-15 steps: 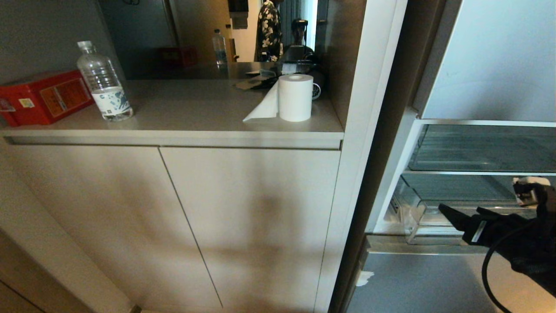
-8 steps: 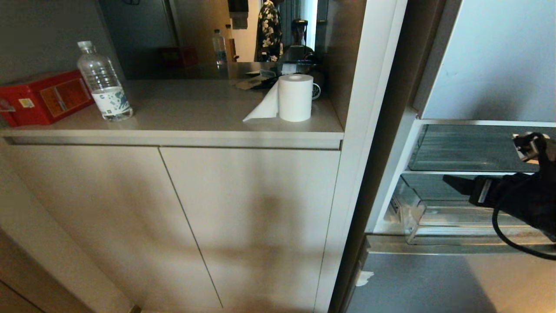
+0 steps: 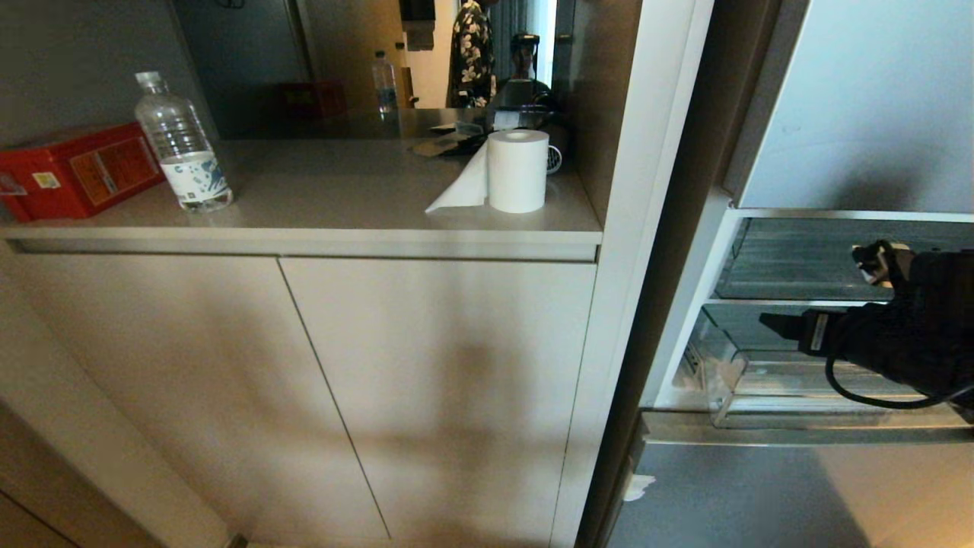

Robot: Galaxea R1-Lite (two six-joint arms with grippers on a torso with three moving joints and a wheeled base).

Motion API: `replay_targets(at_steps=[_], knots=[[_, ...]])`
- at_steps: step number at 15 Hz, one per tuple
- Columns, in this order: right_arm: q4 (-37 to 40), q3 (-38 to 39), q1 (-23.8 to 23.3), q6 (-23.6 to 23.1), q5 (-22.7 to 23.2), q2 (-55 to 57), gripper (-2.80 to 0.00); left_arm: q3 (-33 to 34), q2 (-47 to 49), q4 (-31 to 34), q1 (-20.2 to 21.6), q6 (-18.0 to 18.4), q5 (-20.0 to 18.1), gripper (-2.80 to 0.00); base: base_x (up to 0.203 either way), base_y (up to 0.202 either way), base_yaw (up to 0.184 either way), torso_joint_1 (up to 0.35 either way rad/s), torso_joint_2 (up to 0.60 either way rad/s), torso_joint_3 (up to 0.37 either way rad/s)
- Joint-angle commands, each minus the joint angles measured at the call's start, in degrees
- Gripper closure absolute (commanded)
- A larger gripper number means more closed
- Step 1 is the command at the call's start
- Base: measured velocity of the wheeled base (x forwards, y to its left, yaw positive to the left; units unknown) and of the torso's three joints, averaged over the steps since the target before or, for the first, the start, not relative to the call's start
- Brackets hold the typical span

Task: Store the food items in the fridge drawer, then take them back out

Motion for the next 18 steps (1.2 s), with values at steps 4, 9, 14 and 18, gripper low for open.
replay_targets(at_steps=[4, 9, 14, 18], knots=[[-4.46, -2.06, -0.24, -0.28, 0.16, 7.4, -2.8, 0.09, 0.02, -0.02, 0.0, 0.01, 0.0, 0.0, 0.0, 0.0, 0.0, 0.0, 0.0, 0.0], [2.94, -5.06, -0.52, -3.18, 0.24, 7.62, -2.8, 0.09, 0.02, -0.02, 0.0, -0.04, 0.0, 0.0, 0.0, 0.0, 0.0, 0.0, 0.0, 0.0], [22.44, -7.03, -1.27, -4.41, 0.02, -1.01, -2.8, 0.09, 0.02, -0.02, -0.08, -0.04, 0.0, 0.0, 0.0, 0.0, 0.0, 0.0, 0.0, 0.0], [37.04, -9.15, -3.32, -4.68, -0.02, -8.14, -2.8, 0.09, 0.02, -0.02, 0.0, -0.04, 0.0, 0.0, 0.0, 0.0, 0.0, 0.0, 0.0, 0.0]])
